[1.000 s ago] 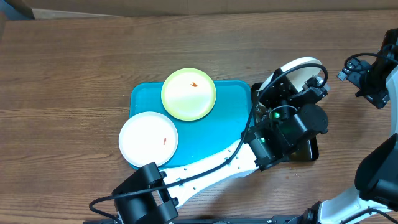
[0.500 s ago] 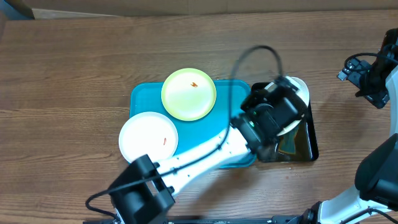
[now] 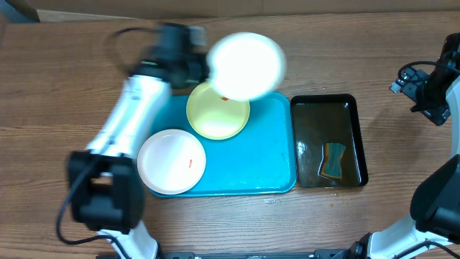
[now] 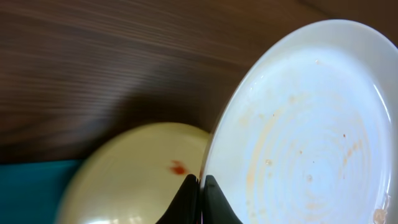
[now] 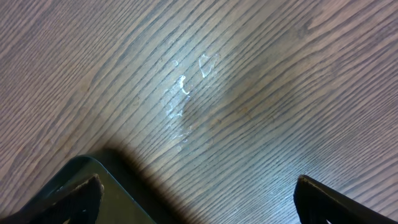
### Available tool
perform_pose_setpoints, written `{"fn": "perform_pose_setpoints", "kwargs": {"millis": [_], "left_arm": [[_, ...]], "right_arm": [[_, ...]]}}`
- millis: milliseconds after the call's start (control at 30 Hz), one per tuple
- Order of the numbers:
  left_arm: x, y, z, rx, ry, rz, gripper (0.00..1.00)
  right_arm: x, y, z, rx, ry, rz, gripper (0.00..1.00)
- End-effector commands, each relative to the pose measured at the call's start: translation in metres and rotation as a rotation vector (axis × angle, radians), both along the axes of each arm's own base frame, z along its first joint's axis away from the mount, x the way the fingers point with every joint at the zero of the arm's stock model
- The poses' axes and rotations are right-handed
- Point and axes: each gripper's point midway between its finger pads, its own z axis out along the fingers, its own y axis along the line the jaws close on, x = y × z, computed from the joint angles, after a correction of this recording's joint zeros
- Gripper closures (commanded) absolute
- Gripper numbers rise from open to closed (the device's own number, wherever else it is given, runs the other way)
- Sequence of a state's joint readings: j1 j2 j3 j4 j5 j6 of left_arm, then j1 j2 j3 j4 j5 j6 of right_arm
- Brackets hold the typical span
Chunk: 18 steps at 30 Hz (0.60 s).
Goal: Clean dirty plates on tray and stack at the side
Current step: 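Carry the cream plate with the left gripper to the table's left side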
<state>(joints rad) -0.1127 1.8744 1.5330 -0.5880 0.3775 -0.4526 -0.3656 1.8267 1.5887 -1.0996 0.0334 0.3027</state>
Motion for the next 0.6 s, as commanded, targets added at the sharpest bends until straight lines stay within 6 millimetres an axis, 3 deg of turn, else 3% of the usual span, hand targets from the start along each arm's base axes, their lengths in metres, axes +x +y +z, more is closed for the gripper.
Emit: {"fn": "perform_pose_setpoints", "kwargs": {"millis": [0, 67, 167, 333, 467, 567], "left_arm": [[-0.003, 0.073, 0.029, -0.121, 0.011, 0.12, 0.96], [-0.009, 0.136, 0.02, -0.075, 0.043, 0.24, 0.96], [-0.028, 0.21, 0.008, 0.005, 0.084, 0.381, 0.96], [-0.066, 0.299, -0.006, 0.092, 0.154, 0.603, 0.96], [-0.09, 0.335, -0.021, 0.19, 0.214, 0.713, 0.96], [-0.1, 0.345, -0.032, 0.242, 0.244, 0.749, 0.96]], "right_arm": [[0.001, 0.0, -0.003, -0.004, 0.005, -0.004, 0.0], [0.001, 0.0, -0.003, -0.003, 0.005, -0.005, 0.0], [0.001, 0.0, -0.003, -0.003, 0.005, -0.004, 0.0], [0.001, 0.0, -0.003, -0.004, 0.005, -0.004, 0.0], [0.001, 0.0, -0.003, -0.004, 0.005, -0.004, 0.0], [0.001, 0.0, -0.003, -0.004, 0.005, -0.004, 0.0]]}}
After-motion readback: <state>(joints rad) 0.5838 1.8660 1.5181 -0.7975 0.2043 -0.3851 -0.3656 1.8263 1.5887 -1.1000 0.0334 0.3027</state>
